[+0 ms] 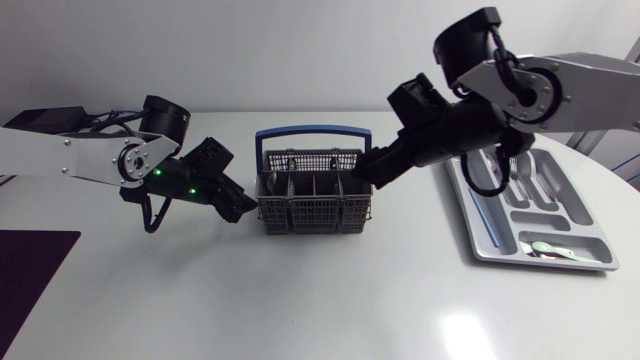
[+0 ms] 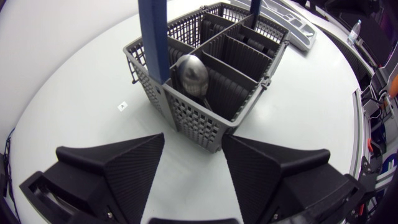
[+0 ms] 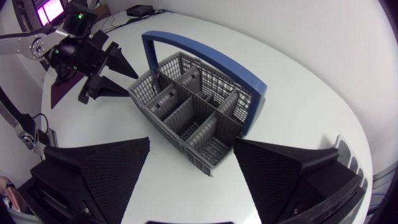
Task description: Unload the cutlery basket into the drawer organizer.
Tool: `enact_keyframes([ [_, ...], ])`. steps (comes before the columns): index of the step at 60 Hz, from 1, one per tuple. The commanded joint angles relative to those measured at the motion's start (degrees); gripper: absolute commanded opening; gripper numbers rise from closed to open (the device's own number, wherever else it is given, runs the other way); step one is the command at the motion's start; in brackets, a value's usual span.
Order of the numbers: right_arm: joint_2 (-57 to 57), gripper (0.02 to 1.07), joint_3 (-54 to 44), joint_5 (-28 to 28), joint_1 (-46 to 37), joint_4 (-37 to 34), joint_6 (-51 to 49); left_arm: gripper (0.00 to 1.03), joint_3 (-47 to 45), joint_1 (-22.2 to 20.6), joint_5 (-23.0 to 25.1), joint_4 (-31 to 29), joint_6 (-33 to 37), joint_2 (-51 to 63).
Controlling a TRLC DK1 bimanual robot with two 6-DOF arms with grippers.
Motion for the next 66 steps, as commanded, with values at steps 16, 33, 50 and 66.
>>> enact_keyframes([
  [16,14.50,0.93,11.27,-4.10,6.03,1.53,9.84,0.66,-6.41,1.18,0.68,6.61,1.09,-5.91],
  [33,21.18,0.86,14.70,-3.14,10.95,8.21,16.08,0.66,-9.13,3.81,4.72,10.65,1.00,-5.99],
  [50,25.05,0.76,15.05,1.26,14.64,13.66,18.10,0.66,-11.24,5.04,6.57,13.90,0.82,-5.82],
  [66,28.74,0.61,16.72,5.04,15.25,17.35,19.95,0.66,-12.12,6.27,8.06,16.80,0.82,-4.32],
])
